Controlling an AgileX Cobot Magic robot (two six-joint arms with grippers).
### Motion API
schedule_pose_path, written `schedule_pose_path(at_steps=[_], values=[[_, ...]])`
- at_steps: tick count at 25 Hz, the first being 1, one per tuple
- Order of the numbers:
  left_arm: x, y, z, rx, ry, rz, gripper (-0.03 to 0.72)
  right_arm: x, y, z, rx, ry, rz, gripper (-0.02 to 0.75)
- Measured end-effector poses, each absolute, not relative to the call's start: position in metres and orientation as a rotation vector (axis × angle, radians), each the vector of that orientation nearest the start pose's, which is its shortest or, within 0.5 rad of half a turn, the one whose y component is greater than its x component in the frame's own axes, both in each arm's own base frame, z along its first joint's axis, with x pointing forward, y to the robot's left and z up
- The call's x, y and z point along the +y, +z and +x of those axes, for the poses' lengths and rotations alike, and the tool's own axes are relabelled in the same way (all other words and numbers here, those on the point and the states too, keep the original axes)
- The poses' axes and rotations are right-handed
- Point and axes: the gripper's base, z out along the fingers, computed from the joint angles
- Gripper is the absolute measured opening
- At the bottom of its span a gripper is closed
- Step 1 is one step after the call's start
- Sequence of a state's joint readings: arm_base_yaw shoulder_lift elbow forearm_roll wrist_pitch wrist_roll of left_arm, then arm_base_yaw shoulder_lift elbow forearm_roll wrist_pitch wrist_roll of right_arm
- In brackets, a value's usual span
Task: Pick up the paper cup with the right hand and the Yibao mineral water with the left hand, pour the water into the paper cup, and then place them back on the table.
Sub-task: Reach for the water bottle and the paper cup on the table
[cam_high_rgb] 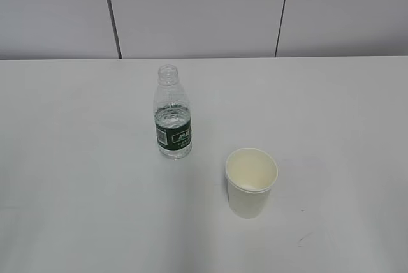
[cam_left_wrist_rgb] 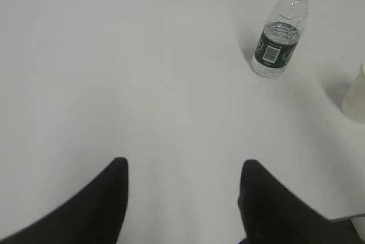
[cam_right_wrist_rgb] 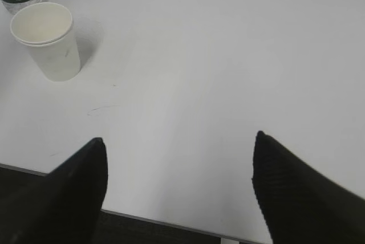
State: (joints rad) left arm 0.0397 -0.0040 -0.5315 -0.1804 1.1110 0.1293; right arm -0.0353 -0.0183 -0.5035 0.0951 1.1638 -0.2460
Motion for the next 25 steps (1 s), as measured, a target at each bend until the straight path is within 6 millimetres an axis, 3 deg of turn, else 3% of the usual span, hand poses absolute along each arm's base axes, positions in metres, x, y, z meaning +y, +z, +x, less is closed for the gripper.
schedule_pose_path(at_steps=[25], values=[[-0.0151, 0.2829, -0.0116, 2.045, -0.111, 0.109, 0.342, 0.0084, 0.2703, -0.0126, 2.11, -0.043, -0.219, 0.587]])
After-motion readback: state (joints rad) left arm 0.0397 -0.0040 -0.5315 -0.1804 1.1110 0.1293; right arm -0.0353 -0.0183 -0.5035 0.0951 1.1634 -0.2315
